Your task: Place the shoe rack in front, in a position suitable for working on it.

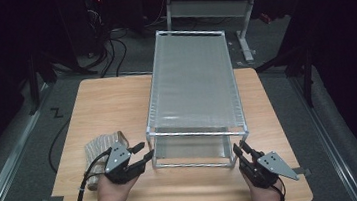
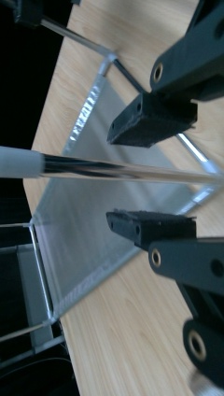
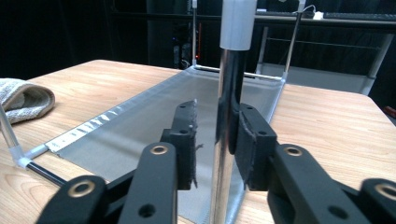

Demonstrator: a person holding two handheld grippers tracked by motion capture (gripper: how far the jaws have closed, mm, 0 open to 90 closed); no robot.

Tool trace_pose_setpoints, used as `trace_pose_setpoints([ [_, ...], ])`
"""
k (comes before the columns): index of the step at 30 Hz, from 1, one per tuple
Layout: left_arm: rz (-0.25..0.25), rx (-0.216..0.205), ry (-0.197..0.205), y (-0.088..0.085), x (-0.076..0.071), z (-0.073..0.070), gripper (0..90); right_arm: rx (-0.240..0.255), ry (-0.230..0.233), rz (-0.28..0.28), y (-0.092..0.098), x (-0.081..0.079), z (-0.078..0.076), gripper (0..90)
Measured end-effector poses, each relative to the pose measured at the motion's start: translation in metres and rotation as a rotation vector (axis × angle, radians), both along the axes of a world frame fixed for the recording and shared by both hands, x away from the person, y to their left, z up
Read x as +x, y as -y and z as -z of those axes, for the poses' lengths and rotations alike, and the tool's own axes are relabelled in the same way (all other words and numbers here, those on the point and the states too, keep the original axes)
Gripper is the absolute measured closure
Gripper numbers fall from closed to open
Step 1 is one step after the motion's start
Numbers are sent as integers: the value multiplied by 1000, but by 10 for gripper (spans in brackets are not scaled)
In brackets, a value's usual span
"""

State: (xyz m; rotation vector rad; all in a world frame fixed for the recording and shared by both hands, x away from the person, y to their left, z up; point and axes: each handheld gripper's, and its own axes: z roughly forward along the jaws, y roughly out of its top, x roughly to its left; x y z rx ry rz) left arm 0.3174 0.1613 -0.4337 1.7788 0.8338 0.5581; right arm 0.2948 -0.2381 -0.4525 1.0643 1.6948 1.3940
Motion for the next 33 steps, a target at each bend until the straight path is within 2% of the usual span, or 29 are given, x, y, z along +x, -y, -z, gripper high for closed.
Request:
trace_pose_setpoints([
  [4, -10, -38, 10, 7, 6, 0, 740, -5, 0, 16, 1, -1, 0, 805],
  [7, -11, -28, 23, 9, 5, 1, 800, -4, -3, 14, 1, -1, 0, 809],
  [13, -5, -19, 25, 7, 2, 1, 803, -10, -1, 5, 0, -2, 0, 810],
  [17, 5, -17, 33, 2, -7, 1, 804, -12, 4, -4, -2, -3, 0, 809],
  [21, 20, -18, 36, -2, -21, 2, 803, -16, 10, -10, -4, -3, 1, 808],
  [22, 31, -16, 39, -3, -29, 2, 803, -20, 10, -14, -6, -3, 1, 807],
  [23, 31, -16, 39, -3, -29, 2, 803, -20, 10, -14, -6, -3, 1, 807],
  [24, 42, -18, 39, -4, -38, 2, 803, -22, 13, -19, -6, -2, 1, 805],
  [26, 48, -18, 41, -4, -42, 2, 803, -22, 10, -21, -7, -1, 0, 805],
  [28, 64, -23, 40, -2, -53, 3, 803, -22, 11, -20, -7, 1, 0, 804],
  [33, 92, -39, 34, 5, -64, 3, 803, -10, 11, -6, -6, 10, 2, 796],
])
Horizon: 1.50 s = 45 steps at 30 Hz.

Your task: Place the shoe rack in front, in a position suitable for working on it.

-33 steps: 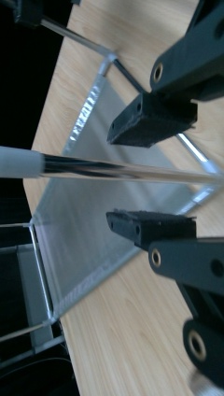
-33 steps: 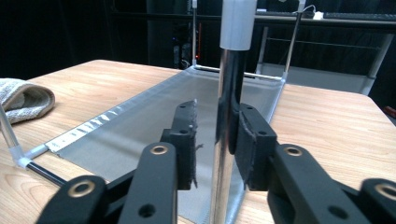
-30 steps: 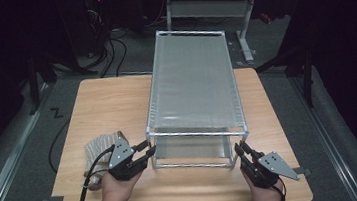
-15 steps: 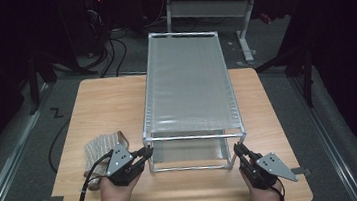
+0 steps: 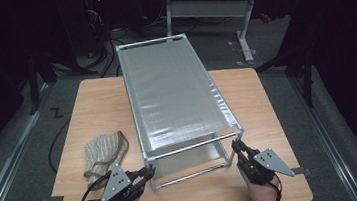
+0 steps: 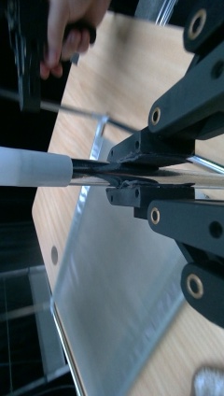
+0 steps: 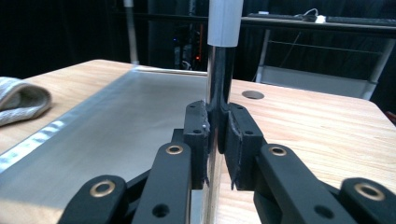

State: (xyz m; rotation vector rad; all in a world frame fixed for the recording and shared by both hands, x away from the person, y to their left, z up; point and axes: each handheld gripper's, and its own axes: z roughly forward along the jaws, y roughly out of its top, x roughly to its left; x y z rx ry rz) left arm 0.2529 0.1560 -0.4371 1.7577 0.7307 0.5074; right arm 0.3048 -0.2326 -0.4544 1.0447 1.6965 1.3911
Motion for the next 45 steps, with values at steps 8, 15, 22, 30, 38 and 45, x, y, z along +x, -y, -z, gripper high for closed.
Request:
trace_pose_setpoints([
  [8, 35, -6, -6, 17, -2, 0, 803, 37, -9, 57, 11, 2, 1, 672],
  [15, 78, 4, -17, 44, 10, -2, 802, 56, 8, 120, 26, -8, -2, 656],
  [22, 108, 7, -13, 73, 24, -2, 802, 47, 8, 121, 29, -15, -2, 655],
  [30, 121, 6, -4, 108, 41, -2, 801, 42, 6, 128, 33, -22, -1, 655],
  [38, 132, -7, -8, 123, 52, -1, 765, 30, 4, 107, 29, -23, 0, 651],
  [45, 126, 11, -18, 83, 42, 8, 570, 28, -7, 68, 21, -25, 1, 636],
])
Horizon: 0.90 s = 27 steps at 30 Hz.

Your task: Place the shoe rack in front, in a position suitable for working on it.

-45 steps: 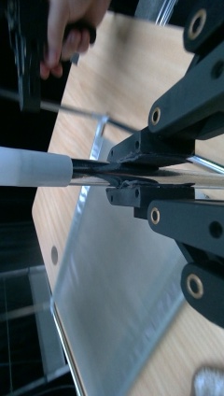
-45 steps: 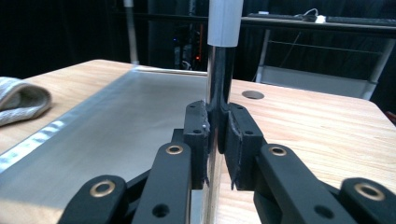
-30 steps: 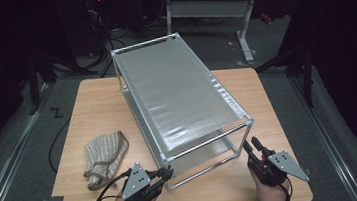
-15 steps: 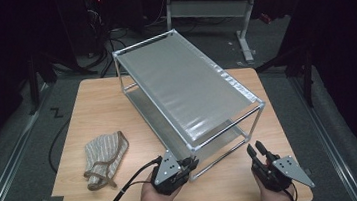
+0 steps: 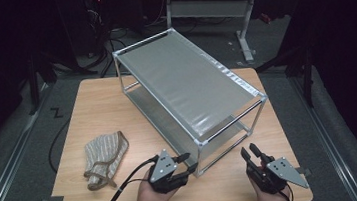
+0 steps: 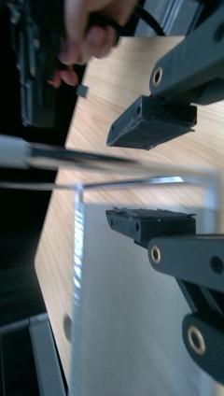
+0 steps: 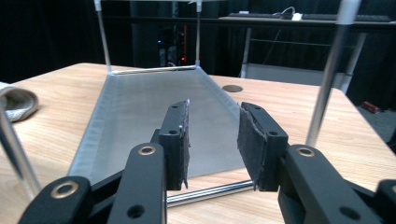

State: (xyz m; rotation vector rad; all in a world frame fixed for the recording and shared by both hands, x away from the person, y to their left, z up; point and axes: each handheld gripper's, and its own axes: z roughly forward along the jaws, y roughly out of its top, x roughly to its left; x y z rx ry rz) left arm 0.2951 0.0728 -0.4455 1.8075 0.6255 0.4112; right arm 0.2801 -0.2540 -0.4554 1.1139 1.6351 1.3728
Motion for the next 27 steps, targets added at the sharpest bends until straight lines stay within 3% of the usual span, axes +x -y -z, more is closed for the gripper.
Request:
trace_pose_setpoints([
  [4, -61, 28, -13, -43, -7, 6, 542, 1, -8, -28, -8, -1, 1, 623],
  [7, -136, 80, -4, -78, -13, 9, 521, -1, -5, -56, -17, -4, 0, 620],
  [10, -239, 67, 13, -112, -16, 11, 509, -4, -4, -86, -28, -6, -2, 618],
  [12, -307, 59, 2, -128, -14, 13, 495, -8, -2, -114, -39, -7, -3, 616],
  [16, -382, 58, -4, -149, -11, 13, 481, -7, -2, -144, -46, -9, -4, 615],
  [27, -477, 30, -9, -179, -15, 14, 477, -17, 8, -253, -69, -11, -6, 613],
])
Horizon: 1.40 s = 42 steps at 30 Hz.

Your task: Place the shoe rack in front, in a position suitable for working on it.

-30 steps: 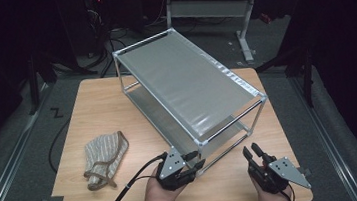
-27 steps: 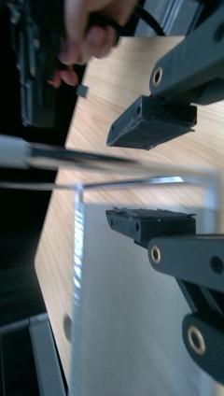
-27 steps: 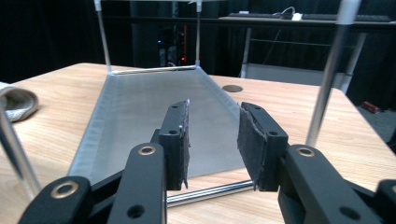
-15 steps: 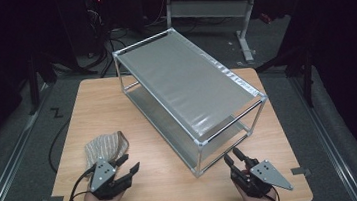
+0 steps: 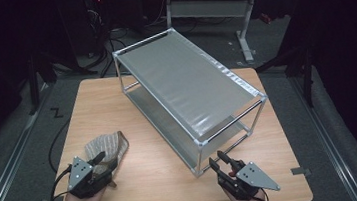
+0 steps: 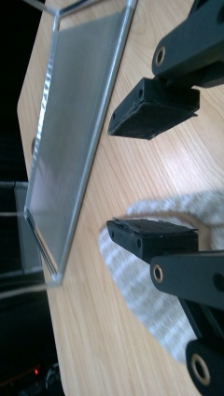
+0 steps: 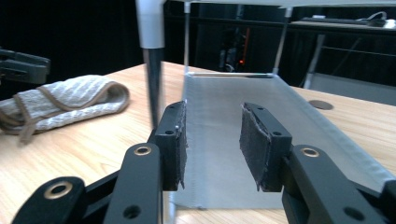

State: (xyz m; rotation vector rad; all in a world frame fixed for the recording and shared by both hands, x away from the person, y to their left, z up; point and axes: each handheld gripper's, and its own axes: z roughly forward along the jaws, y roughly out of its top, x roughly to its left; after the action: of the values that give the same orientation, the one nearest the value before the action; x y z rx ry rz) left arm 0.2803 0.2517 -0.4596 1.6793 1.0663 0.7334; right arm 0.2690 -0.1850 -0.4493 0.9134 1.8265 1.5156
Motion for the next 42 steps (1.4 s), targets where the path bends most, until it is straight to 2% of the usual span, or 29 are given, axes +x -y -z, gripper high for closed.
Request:
trace_pose_setpoints([
  [2, -11, -14, -5, -4, -2, 1, 485, 0, 2, -13, -4, 0, -1, 613],
  [6, -24, -14, -3, -9, -7, 1, 485, -9, 7, -45, -12, 1, -1, 615],
  [14, -44, -9, -14, -14, -11, 3, 483, -12, 6, -72, -20, 5, -1, 625],
  [18, -59, -15, -9, -19, -18, 2, 485, -14, 6, -80, -24, 9, -1, 660],
  [21, -72, -6, 0, -23, -22, 2, 529, -17, 13, -89, -28, 11, -1, 705],
  [24, -74, -28, 3, -26, -27, 1, 564, -18, 17, -99, -32, 14, -2, 759],
  [26, -70, -20, 4, -24, -27, 0, 560, -26, 26, -99, -33, 14, -2, 800],
  [29, -59, -3, -5, -21, -24, 1, 553, -30, 25, -103, -32, 14, -2, 806],
  [33, -50, -13, -3, -19, -20, -1, 551, -26, 23, -86, -26, 12, -2, 806],
  [37, -14, -51, -5, -14, -15, -6, 540, -24, 26, -53, -15, 9, -2, 806],
  [42, 38, -22, 3, 2, -4, -8, 537, -33, 32, -7, 0, 1, -2, 806],
])
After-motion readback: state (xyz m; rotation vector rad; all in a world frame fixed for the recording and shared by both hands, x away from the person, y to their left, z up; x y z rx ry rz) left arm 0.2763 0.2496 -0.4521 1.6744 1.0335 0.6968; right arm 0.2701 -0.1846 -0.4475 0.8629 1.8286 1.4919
